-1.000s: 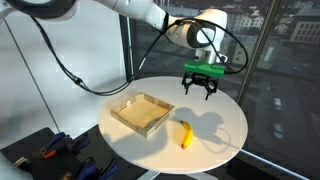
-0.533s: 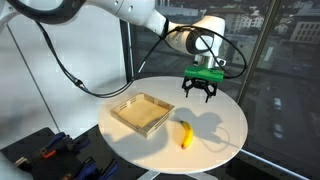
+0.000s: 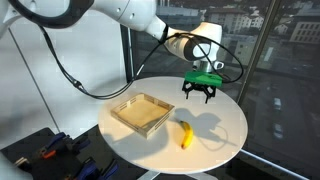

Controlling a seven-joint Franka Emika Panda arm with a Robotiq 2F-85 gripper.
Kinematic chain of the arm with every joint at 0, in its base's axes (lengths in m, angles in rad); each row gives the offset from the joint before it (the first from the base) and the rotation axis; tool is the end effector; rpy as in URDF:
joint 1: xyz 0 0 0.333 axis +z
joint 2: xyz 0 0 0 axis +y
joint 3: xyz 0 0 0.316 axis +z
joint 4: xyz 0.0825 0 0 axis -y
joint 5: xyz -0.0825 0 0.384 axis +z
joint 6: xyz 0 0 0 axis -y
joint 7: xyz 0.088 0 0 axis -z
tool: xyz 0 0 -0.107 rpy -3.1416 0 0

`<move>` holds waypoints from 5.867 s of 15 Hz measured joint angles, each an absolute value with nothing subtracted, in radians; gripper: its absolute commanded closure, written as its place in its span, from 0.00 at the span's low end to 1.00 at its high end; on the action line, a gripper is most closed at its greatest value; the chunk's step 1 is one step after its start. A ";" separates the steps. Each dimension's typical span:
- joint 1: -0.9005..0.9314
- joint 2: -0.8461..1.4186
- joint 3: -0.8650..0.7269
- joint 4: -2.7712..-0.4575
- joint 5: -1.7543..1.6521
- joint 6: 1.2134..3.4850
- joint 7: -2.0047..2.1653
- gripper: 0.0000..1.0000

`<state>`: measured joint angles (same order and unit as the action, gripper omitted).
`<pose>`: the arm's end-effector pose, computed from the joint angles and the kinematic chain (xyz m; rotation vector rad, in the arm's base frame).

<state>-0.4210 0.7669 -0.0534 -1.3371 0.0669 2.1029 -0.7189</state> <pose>0.6630 -0.3270 0.2726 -3.1047 -0.3515 -0.0182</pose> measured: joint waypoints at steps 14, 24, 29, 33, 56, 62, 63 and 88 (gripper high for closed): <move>-0.443 0.772 -0.021 -1.416 0.128 2.211 -0.791 0.00; -0.444 0.807 -0.019 -1.420 0.128 2.226 -0.803 0.00; -0.444 0.830 -0.015 -1.420 0.128 2.251 -0.809 0.00; -0.444 0.846 -0.014 -1.419 0.128 2.270 -0.811 0.00; -0.449 0.874 -0.013 -1.418 0.128 2.287 -0.812 0.00; -0.448 0.875 -0.013 -1.418 0.128 2.287 -0.812 0.00; -0.448 0.875 -0.013 -1.418 0.128 2.287 -0.812 0.00; -0.448 0.886 -0.013 -1.418 0.128 2.287 -0.812 0.00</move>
<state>-0.4485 0.8857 -0.0134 -1.4182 0.1281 2.2873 -0.8119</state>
